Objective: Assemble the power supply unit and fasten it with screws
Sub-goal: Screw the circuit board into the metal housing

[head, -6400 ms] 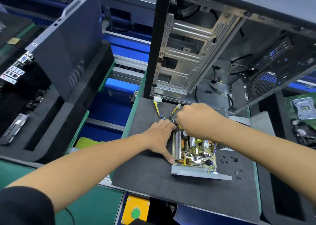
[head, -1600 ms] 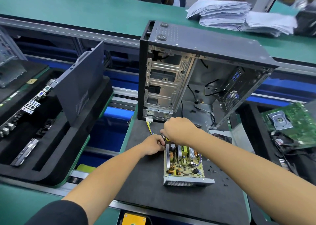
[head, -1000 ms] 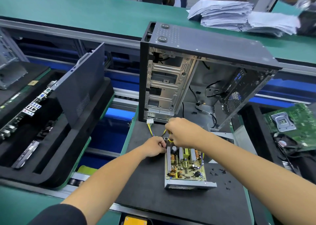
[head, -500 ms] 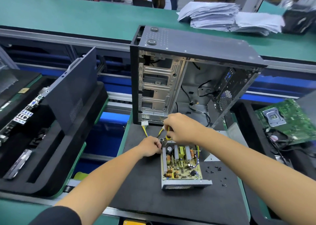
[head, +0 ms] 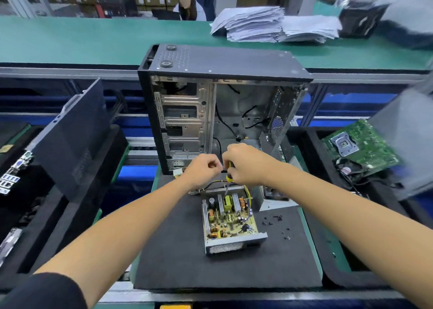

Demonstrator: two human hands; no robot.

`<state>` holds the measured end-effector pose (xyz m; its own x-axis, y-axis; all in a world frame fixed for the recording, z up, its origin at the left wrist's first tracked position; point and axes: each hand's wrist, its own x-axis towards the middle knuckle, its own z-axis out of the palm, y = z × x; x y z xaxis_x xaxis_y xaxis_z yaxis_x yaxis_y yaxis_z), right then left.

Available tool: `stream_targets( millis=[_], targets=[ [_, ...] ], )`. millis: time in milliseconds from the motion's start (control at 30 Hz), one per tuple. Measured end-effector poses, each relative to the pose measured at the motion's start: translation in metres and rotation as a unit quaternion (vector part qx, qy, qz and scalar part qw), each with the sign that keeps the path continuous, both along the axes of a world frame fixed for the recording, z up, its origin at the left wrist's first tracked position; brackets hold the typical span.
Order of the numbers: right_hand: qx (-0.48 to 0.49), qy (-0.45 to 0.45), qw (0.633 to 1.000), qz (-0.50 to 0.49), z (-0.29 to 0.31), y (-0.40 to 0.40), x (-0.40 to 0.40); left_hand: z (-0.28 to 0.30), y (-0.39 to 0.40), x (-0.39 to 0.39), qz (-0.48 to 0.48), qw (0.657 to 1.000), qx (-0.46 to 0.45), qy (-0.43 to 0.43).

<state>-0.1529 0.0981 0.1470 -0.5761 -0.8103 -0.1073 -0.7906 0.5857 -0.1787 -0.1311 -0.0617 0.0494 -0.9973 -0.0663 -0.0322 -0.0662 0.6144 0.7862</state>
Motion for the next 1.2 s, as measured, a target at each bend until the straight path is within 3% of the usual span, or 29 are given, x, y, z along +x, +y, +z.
stream_targets(
  millis=[200,467,633,733,833,1033,1200],
  targets=[
    [0.038,-0.005,0.999,0.001,-0.003,0.05,-0.005,0.023,0.077,-0.002,-0.145,0.987,-0.065,-0.011],
    [0.099,-0.038,0.994,-0.001,-0.023,0.106,-0.014,-0.012,0.134,-0.001,-0.234,0.944,-0.22,-0.072],
    [0.123,-0.042,0.991,0.008,-0.031,0.123,-0.022,-0.02,0.144,-0.002,-0.283,0.894,-0.348,0.006],
    [0.156,-0.05,0.986,0.024,-0.033,0.126,-0.027,-0.026,0.147,-0.004,-0.332,0.826,-0.45,0.067],
    [0.173,-0.049,0.983,0.042,-0.036,0.128,-0.032,-0.032,0.152,-0.006,-0.382,0.759,-0.526,0.031],
    [0.185,-0.075,0.978,0.064,-0.044,0.133,-0.039,-0.038,0.161,-0.012,-0.39,0.731,-0.56,-0.015],
    [0.195,-0.075,0.975,0.071,-0.045,0.135,-0.045,-0.048,0.156,-0.014,-0.415,0.697,-0.583,0.041]
  ],
)
